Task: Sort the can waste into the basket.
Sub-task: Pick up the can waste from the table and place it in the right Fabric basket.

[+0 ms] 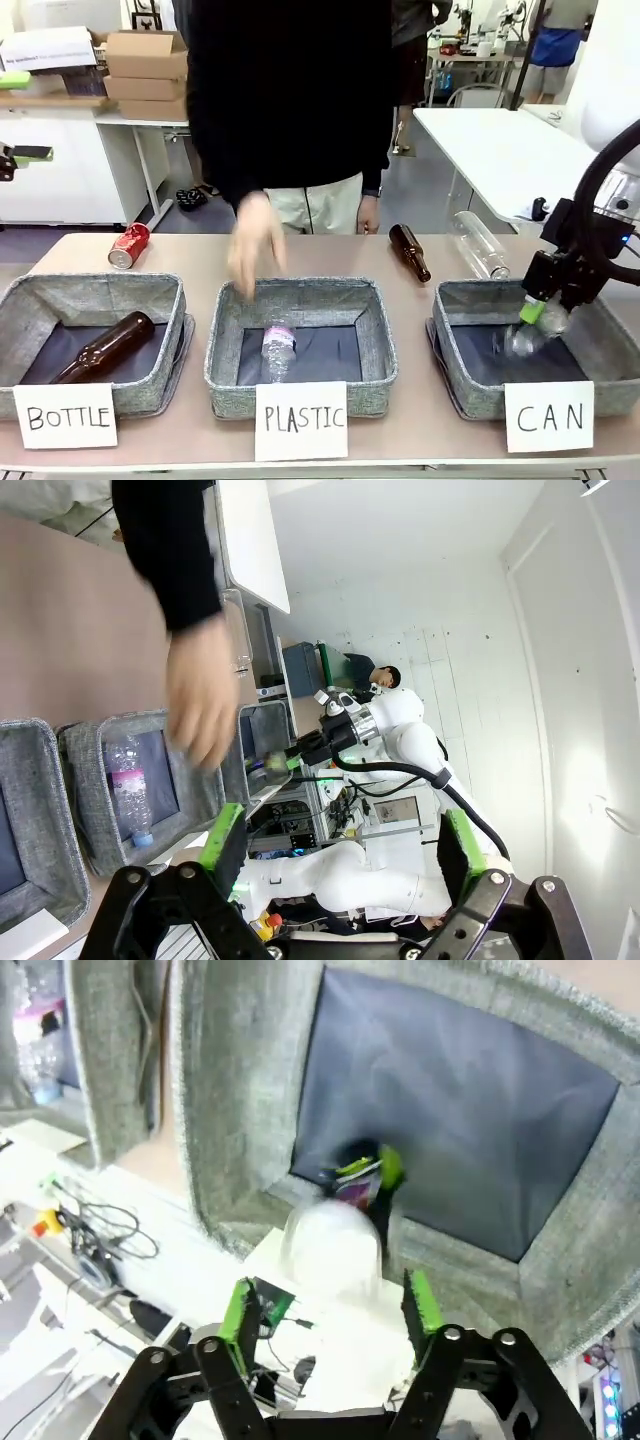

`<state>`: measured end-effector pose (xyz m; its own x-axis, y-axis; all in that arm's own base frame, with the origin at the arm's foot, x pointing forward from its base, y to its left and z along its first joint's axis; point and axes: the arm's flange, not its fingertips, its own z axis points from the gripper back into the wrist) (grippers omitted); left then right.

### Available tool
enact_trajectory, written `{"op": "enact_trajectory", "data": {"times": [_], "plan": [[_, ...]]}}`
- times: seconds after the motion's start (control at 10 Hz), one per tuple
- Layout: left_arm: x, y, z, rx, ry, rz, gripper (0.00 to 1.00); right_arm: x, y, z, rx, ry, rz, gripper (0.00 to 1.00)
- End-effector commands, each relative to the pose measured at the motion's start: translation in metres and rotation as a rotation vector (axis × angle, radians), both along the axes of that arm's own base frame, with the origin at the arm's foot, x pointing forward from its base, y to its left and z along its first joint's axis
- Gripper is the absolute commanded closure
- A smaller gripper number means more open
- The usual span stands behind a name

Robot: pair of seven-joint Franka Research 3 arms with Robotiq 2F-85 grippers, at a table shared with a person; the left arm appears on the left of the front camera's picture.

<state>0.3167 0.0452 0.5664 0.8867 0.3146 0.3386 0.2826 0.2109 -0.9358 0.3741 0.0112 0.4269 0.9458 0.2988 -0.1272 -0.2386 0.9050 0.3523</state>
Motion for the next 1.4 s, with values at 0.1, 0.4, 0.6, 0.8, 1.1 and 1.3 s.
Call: {"op": "enact_trajectory", "data": {"times": [0.1, 0.4, 0.6, 0.8, 1.1, 1.3], "plan": [[0.001, -0.001, 0.001, -0.013, -0.026, -0.005, 0.0, 0.002, -0.008, -0.008, 0.088, -0.062, 0.008, 0.0], [0.001, -0.001, 0.001, -0.013, -0.026, -0.005, 0.0, 0.004, -0.011, -0.009, 0.123, -0.077, 0.012, 0.0], [0.001, -0.001, 0.001, -0.013, -0.026, -0.005, 0.0, -0.001, -0.017, 0.005, 0.375, -0.211, 0.052, 0.0], [0.001, -0.001, 0.001, -0.013, -0.026, -0.005, 0.0, -0.031, -0.043, 0.03, 1.254, -0.637, 0.189, 0.0], [0.001, -0.001, 0.001, -0.013, -0.026, -0.005, 0.0, -0.021, -0.061, 0.034, 1.914, -0.494, 0.021, 0.0], [0.001, -0.001, 0.001, -0.013, -0.026, -0.005, 0.0, -0.033, -0.063, 0.055, 0.944, -0.392, -0.069, 0.0]]}}
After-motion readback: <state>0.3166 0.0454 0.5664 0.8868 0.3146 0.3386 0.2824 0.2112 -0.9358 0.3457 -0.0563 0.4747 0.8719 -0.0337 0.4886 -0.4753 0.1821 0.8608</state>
